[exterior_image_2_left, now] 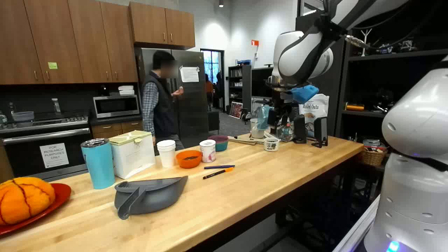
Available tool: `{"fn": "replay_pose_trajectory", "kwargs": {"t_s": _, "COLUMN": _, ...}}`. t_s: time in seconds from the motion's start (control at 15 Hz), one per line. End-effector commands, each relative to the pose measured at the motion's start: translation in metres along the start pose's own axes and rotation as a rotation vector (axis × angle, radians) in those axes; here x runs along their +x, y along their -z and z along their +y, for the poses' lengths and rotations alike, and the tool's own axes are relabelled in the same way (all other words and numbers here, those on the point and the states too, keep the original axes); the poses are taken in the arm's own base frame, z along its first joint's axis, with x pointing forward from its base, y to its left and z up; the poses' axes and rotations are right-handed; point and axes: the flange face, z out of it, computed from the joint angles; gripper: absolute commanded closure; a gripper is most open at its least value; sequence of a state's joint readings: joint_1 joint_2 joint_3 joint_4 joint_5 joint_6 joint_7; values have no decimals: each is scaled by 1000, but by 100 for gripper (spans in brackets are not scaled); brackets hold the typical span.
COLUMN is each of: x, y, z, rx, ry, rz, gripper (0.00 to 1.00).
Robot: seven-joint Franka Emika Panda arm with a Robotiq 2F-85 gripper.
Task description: Move the orange bowl to the right
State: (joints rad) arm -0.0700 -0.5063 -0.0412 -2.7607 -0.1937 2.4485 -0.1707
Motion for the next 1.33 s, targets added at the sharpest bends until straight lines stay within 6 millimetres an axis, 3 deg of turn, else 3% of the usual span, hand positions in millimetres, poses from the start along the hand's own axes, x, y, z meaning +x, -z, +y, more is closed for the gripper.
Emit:
{"fn": "replay_pose_trajectory", "kwargs": {"t_s": 0.0, "x": 0, "y": 1, "z": 0, "rx": 0, "ry": 0, "rz": -1, "gripper": 0}}
{"fn": "replay_pose_trajectory", "kwargs": {"t_s": 0.53, "x": 10, "y": 2, "z": -11, "rx": 8, "ry": 55, "rz": 7, "gripper": 0}}
{"fn": "replay_pose_trajectory", "kwargs": {"t_s": 0.93, "x": 52, "y": 19, "z": -41, "rx": 22, "ry": 219, "rz": 56, "gripper": 0}}
{"fn": "replay_pose_trajectory", "kwargs": {"t_s": 1.27, "x": 102, "y": 33, "z": -55, "rx": 12, "ry": 409, "rz": 140, "gripper": 0}}
